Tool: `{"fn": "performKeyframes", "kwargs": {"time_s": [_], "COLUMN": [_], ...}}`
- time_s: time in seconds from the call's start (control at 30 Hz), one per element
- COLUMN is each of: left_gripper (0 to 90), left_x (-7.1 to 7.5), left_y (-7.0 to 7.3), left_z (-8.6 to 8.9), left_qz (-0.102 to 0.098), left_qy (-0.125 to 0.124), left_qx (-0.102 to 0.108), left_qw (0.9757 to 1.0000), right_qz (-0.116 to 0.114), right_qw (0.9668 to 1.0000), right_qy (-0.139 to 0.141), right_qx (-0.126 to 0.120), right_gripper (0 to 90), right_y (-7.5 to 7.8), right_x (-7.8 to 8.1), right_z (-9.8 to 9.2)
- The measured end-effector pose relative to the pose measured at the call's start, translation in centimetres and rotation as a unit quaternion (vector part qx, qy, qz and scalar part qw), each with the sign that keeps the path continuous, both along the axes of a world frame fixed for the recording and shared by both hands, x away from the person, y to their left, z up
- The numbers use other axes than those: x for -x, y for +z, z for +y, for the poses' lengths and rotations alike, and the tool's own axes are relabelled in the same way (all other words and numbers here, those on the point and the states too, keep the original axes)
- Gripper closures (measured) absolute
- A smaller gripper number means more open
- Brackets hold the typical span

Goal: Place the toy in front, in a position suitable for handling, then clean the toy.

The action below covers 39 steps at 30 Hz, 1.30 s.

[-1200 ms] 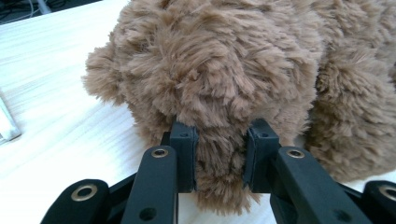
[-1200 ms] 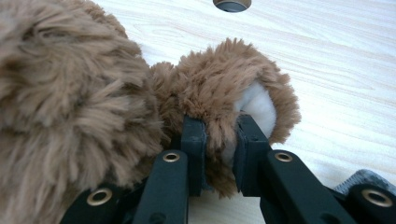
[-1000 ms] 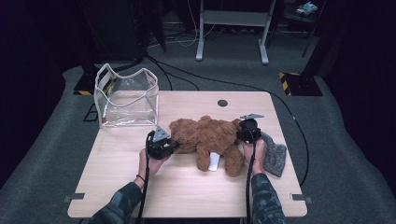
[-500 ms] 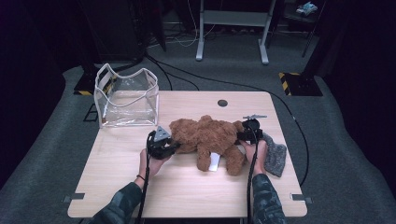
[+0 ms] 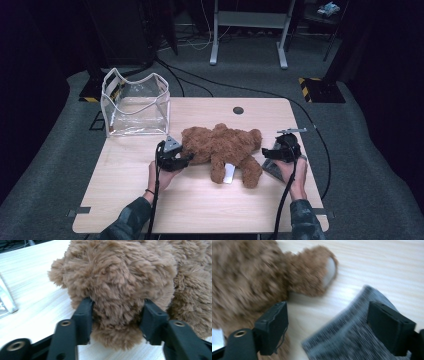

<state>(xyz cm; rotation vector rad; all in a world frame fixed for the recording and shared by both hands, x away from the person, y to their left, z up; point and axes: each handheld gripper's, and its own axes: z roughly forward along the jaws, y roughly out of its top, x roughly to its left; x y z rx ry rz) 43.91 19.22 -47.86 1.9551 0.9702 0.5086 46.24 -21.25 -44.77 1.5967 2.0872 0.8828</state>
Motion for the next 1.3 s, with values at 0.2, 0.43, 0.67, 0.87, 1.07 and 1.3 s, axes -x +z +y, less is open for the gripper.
{"fn": "performKeyframes", "kwargs": {"time_s": [0.2, 0.43, 0.67, 0.87, 1.07, 1.3], "left_gripper": [38.2, 39.8, 35.9, 36.4, 37.8, 47.3], "left_x": [0.2, 0.2, 0.3, 0.7, 1.0, 1.5], "left_y": [0.1, -0.2, -0.9, -1.6, -2.3, -3.9], "left_z": [0.2, 0.2, 0.4, 0.5, 0.5, 0.6], "left_qz": [-0.007, -0.001, 0.006, 0.008, -0.006, -0.032], "left_qy": [0.009, 0.011, 0.019, 0.019, 0.025, 0.024], "left_qx": [0.003, 0.006, 0.012, 0.011, 0.015, 0.051], "left_qw": [0.9999, 0.9999, 0.9997, 0.9997, 0.9996, 0.9979], "right_qz": [0.020, 0.051, 0.067, 0.074, 0.069, 0.062], "right_qw": [0.9987, 0.9963, 0.9952, 0.9945, 0.9948, 0.9955], "right_qy": [-0.034, -0.057, -0.059, -0.056, -0.056, -0.049], "right_qx": [0.032, 0.039, 0.040, 0.049, 0.050, 0.052], "right_gripper": [17.9, 19.0, 18.7, 21.0, 27.6, 31.8], "right_y": [-0.9, -3.2, -4.4, -5.4, -5.5, -5.5], "right_x": [1.1, 1.0, 1.1, 1.1, 1.3, 1.3], "right_z": [-1.7, -2.4, -2.6, -2.4, -2.3, -2.3]}}
